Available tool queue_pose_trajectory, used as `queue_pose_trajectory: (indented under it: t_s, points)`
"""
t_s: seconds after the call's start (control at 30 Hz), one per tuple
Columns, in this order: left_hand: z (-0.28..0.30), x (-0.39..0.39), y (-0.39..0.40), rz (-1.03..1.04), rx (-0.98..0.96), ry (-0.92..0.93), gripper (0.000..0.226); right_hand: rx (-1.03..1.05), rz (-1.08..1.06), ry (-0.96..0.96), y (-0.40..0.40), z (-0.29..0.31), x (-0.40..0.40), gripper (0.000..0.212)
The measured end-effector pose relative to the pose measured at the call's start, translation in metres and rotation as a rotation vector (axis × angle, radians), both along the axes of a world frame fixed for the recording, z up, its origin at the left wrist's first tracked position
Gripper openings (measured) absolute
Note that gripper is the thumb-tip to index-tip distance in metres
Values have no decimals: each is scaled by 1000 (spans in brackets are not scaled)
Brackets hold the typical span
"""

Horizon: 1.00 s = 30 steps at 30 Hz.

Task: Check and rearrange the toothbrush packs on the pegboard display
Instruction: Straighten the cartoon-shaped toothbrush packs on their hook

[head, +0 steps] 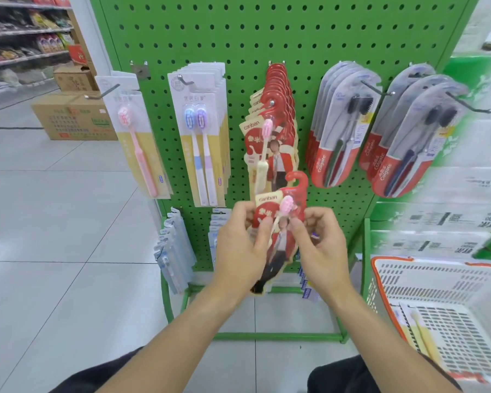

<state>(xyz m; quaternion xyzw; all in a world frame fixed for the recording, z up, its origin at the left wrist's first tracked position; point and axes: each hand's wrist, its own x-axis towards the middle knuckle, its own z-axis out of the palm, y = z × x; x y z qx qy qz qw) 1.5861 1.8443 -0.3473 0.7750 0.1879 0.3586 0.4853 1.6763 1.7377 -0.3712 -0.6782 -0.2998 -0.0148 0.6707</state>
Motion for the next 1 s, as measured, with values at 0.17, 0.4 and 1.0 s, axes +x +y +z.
queue_pose_trajectory:
  t_s: [0.17,0.4,1.0]
  points:
    - [-36,-20,25,-272,-554,289,35,-392,309,28,-4,-39,-2,55]
    - [-61,-27,59,-359,-563,541,14,-552,207,-89,10,-67,2,36]
    - [-67,-23,71,-537,-628,671,31,-575,458,-248,31,-80,10,22]
